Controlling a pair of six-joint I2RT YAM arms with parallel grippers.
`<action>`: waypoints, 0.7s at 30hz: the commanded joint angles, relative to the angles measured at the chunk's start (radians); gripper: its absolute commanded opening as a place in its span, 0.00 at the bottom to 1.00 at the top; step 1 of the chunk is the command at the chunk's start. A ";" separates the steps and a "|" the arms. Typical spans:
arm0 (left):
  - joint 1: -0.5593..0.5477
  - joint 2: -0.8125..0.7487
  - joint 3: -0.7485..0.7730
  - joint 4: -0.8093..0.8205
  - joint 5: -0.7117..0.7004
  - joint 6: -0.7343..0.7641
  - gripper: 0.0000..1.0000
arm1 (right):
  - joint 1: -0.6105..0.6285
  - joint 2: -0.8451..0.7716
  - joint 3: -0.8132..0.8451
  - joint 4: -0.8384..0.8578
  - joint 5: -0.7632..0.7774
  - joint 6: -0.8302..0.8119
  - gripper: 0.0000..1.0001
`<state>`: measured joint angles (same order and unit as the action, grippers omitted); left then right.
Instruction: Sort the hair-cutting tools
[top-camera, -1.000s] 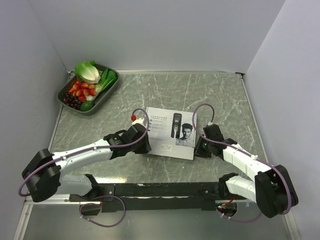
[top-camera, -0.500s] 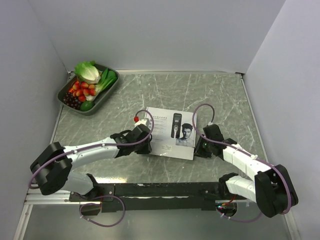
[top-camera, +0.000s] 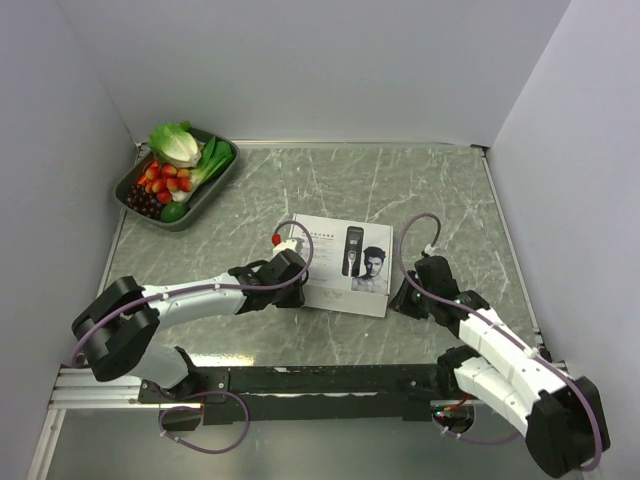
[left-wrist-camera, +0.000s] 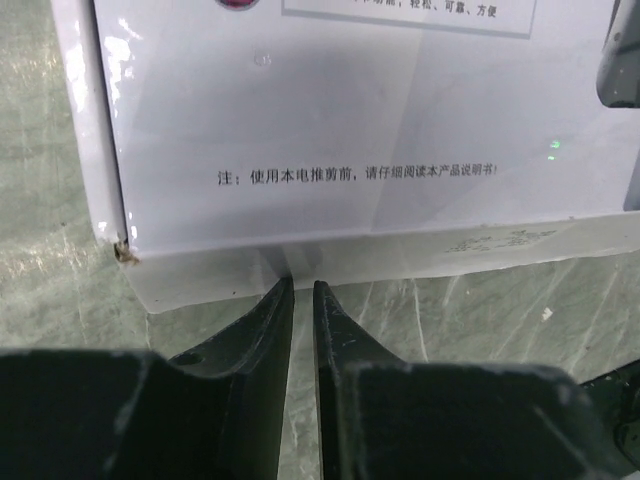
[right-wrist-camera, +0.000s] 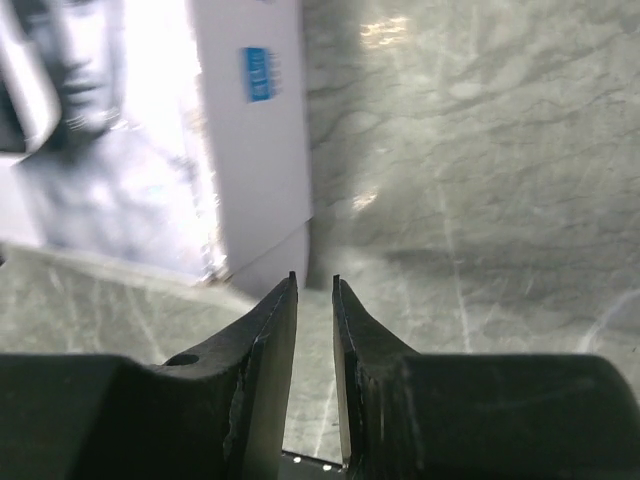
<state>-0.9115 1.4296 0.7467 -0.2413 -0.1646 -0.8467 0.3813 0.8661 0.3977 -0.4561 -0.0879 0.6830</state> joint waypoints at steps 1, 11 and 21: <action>-0.006 0.049 0.014 0.086 -0.052 0.032 0.19 | 0.051 -0.108 0.026 -0.079 0.062 0.015 0.29; -0.010 0.100 0.034 0.146 -0.015 0.038 0.16 | 0.230 -0.035 0.078 -0.004 -0.004 -0.022 0.27; -0.027 -0.167 0.143 -0.091 -0.132 0.034 0.24 | 0.389 0.221 0.124 0.154 0.086 0.026 0.27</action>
<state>-0.9337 1.3731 0.7692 -0.2386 -0.1867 -0.8246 0.7414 0.9977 0.4561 -0.3927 -0.0689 0.6765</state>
